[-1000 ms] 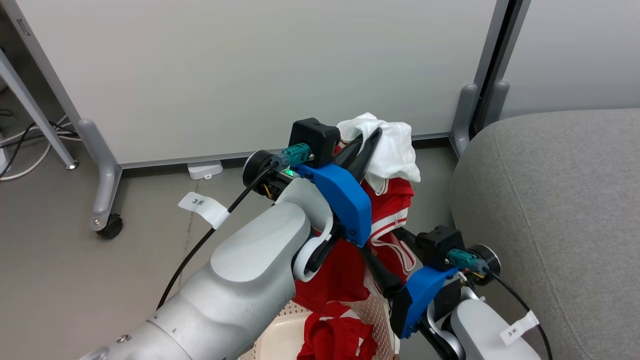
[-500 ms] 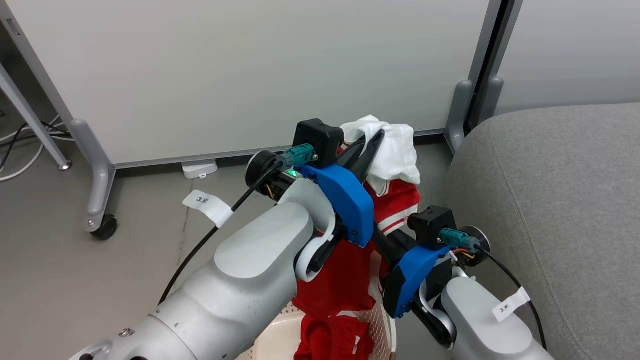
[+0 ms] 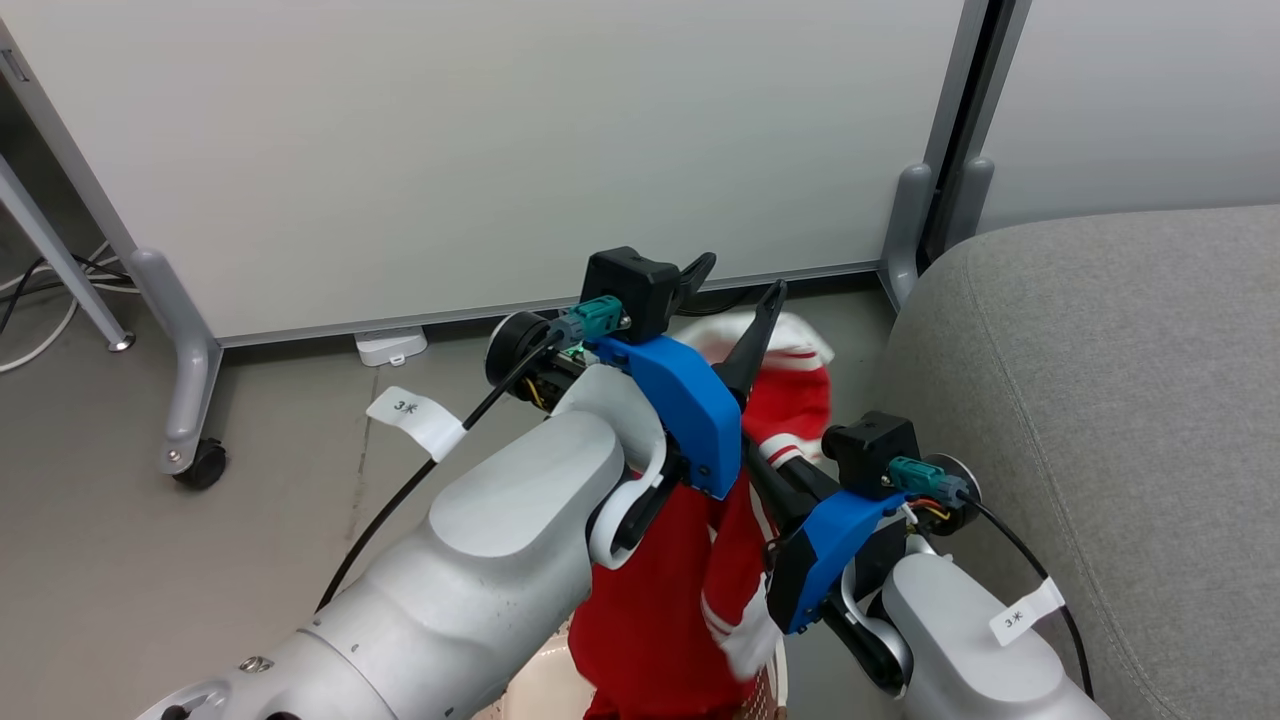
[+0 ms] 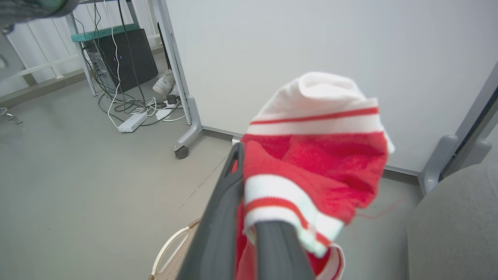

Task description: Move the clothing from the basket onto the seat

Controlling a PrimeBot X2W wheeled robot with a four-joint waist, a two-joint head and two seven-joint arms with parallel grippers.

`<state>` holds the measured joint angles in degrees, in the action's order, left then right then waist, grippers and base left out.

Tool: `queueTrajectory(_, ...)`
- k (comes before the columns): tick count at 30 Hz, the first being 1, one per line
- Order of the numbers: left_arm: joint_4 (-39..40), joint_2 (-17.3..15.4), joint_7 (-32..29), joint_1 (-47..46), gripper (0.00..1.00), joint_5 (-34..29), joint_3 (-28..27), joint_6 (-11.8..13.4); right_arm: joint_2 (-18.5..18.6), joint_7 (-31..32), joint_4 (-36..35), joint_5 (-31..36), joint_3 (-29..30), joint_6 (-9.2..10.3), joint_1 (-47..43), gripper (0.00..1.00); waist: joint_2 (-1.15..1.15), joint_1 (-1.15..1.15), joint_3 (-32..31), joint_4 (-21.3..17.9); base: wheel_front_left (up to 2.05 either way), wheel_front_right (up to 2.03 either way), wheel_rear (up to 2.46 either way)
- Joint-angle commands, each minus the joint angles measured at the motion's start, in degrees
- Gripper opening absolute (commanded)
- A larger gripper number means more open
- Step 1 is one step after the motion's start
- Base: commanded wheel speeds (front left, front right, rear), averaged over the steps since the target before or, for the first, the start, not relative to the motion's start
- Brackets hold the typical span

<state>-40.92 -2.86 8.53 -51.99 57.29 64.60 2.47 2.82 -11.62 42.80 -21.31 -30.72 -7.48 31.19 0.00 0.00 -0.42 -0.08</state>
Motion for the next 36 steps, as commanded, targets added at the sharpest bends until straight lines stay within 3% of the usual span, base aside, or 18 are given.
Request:
queueTrajectory(1, -0.3, -0.1, 0.3, 0.0, 1.00, 0.2, 0.1, 0.0, 0.1, -0.4, 0.1, -0.3, 0.0, -0.03, 1.1, 0.00, 0.00, 0.00, 0.0, 0.0, 0.00, 0.00, 0.00)
queueTrajectory(9, -1.7, -0.7, 4.5, 2.4, 1.00, 0.4, -1.4, 0.3, 0.1, -1.3, 0.7, 0.3, 0.8, -0.03, 1.4, 0.00, 0.00, 0.00, -0.4, 0.1, 0.00, 0.00, 0.00)
queueTrajectory(15, 1.8, -3.9, 6.6, 7.2, 1.00, -2.3, -4.3, 0.6, 0.1, -2.0, -1.2, 1.1, 2.3, -0.03, 0.1, 0.00, 0.00, 0.00, -0.5, 0.3, 0.00, 0.00, 0.00)
queueTrajectory(23, 15.9, -10.2, 6.7, 20.6, 1.00, -13.7, -17.4, 2.9, 0.1, -1.3, -5.8, 4.2, 5.2, -0.03, -1.9, 0.00, 0.00, 0.00, 0.0, -0.4, 0.00, 0.00, 0.00)
queueTrajectory(27, 21.3, -12.3, 6.7, 27.7, 1.00, -20.0, -23.5, 2.7, 0.1, 0.0, -8.7, 6.7, 7.1, -0.03, -3.3, 0.00, 0.00, 0.00, 0.4, -1.3, 0.00, 0.00, 0.00)
queueTrajectory(36, 28.2, -12.2, 6.7, 41.4, 1.00, -28.6, -36.1, 0.1, 0.1, 3.4, -15.8, 10.1, 10.3, -0.03, -6.2, 0.00, 0.00, 0.00, 1.9, -4.3, 0.00, 0.00, 0.00)
